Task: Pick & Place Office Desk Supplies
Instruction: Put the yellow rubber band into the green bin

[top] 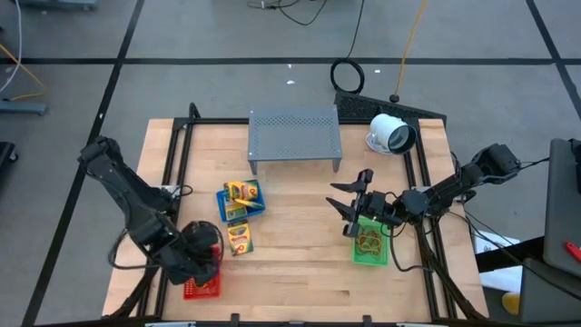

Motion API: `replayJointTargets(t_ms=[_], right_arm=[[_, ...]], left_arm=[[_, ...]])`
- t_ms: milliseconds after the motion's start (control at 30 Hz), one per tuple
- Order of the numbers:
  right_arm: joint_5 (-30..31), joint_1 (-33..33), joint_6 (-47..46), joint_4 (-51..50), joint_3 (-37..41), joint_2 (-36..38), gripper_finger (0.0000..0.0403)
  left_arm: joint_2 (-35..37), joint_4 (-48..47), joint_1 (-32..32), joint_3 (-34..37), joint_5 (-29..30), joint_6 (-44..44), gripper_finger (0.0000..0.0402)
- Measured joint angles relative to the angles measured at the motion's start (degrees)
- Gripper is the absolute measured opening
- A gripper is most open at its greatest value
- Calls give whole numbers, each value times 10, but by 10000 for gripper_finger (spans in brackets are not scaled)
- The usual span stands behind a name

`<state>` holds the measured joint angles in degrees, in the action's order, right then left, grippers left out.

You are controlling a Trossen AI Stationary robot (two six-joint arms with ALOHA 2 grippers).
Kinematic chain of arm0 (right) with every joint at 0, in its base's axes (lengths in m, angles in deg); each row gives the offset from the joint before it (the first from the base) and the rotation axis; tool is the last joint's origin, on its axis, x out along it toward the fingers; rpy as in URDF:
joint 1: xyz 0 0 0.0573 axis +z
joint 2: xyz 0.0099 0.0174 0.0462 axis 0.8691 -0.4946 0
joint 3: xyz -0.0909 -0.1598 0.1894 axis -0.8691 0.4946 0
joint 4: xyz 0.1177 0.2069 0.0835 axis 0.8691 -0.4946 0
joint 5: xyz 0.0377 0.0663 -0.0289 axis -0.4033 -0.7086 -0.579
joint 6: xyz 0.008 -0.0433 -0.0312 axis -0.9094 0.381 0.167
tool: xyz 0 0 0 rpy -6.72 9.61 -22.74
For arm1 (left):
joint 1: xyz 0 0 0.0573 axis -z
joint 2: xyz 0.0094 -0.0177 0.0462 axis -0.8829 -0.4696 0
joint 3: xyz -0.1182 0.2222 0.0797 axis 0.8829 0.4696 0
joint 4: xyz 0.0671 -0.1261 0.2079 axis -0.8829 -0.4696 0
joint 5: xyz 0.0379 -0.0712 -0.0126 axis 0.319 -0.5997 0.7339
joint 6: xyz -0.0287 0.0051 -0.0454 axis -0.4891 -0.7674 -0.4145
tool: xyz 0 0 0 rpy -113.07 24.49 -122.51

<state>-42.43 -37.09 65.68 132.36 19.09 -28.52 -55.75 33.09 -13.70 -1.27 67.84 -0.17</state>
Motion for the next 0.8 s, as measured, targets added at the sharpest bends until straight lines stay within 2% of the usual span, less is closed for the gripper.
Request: replayJointTargets(t_ms=[100, 200, 300, 400, 600, 800], right_arm=[[-6, 0, -9, -4, 0, 0, 169], [-51, -1, -15, -8, 0, 0, 169], [-74, 0, -35, -34, -22, -4, 169], [-74, -7, -45, -138, -76, -17, 169], [-78, -42, -52, -319, -230, -85, 169], [-192, -86, -88, -448, -344, -111, 169]], left_arm=[[0, -22, 8, -59, 126, 90, 152], [13, -24, 24, -95, 246, 188, 152], [46, -21, 42, -98, 350, 260, 152], [96, -33, 61, -83, 423, 289, 152], [206, -42, 90, -26, 475, 346, 152], [301, -17, 106, 56, 480, 428, 152]])
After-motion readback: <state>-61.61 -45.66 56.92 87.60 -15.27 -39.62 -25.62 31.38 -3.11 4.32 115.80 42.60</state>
